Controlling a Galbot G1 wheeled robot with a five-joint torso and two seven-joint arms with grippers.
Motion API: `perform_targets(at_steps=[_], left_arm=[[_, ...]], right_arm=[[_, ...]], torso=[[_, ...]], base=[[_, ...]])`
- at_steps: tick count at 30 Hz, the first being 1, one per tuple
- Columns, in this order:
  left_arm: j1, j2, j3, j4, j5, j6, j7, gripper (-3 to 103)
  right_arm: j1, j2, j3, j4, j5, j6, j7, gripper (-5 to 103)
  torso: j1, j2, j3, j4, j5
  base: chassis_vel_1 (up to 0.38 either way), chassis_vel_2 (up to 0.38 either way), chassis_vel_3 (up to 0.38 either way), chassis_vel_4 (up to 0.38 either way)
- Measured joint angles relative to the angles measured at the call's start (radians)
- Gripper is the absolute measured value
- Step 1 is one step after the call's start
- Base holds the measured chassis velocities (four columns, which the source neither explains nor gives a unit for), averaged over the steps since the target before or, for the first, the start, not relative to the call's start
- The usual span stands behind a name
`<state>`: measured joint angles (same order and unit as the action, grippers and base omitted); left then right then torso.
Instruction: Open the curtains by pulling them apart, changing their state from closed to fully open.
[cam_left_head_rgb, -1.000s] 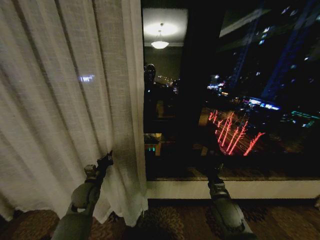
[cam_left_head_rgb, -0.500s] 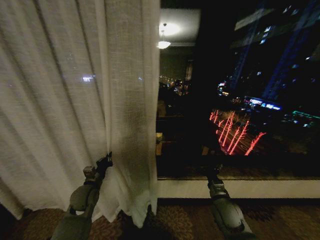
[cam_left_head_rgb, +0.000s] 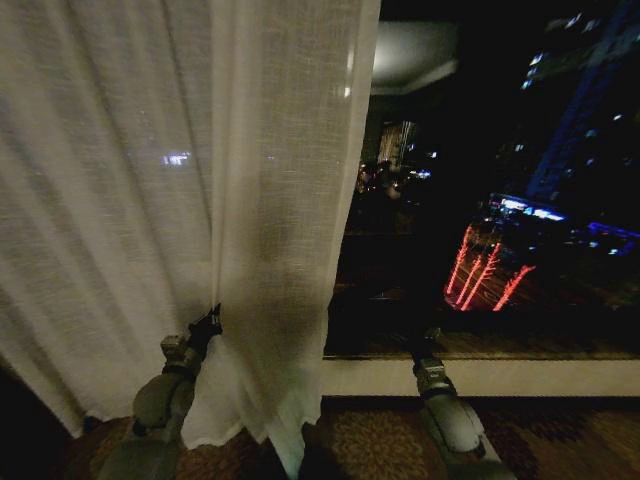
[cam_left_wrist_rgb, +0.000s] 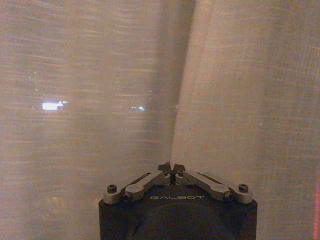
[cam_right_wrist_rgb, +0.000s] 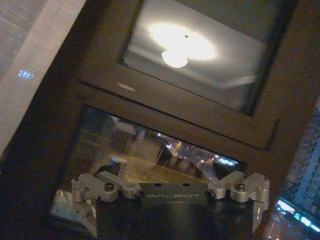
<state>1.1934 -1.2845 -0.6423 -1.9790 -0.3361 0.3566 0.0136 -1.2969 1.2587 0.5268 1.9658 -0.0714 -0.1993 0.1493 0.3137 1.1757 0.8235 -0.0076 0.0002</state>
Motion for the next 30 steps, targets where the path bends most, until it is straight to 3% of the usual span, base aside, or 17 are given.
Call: perform_targets(at_steps=[14, 30], left_arm=[[0.031, -0.008, -0.016, -0.019, 0.003, -0.001, 0.001, 0], [0.062, -0.004, -0.036, -0.035, 0.0, -0.002, 0.003, 0]], right_arm=[[0.0, -0.008, -0.013, -0.003, 0.03, 0.008, -0.002, 100], [0.005, 0.011, -0.033, -0.007, 0.036, 0.024, -0.034, 100]], torso=[[0.0, 0.0, 0.0, 0.0001, -0.0001], [0.0, 0.0, 0.0, -0.0001, 0.0001]], base=[[0.318, 0.34, -0.331, -0.336], [0.024, 0.015, -0.012, -0.023]])
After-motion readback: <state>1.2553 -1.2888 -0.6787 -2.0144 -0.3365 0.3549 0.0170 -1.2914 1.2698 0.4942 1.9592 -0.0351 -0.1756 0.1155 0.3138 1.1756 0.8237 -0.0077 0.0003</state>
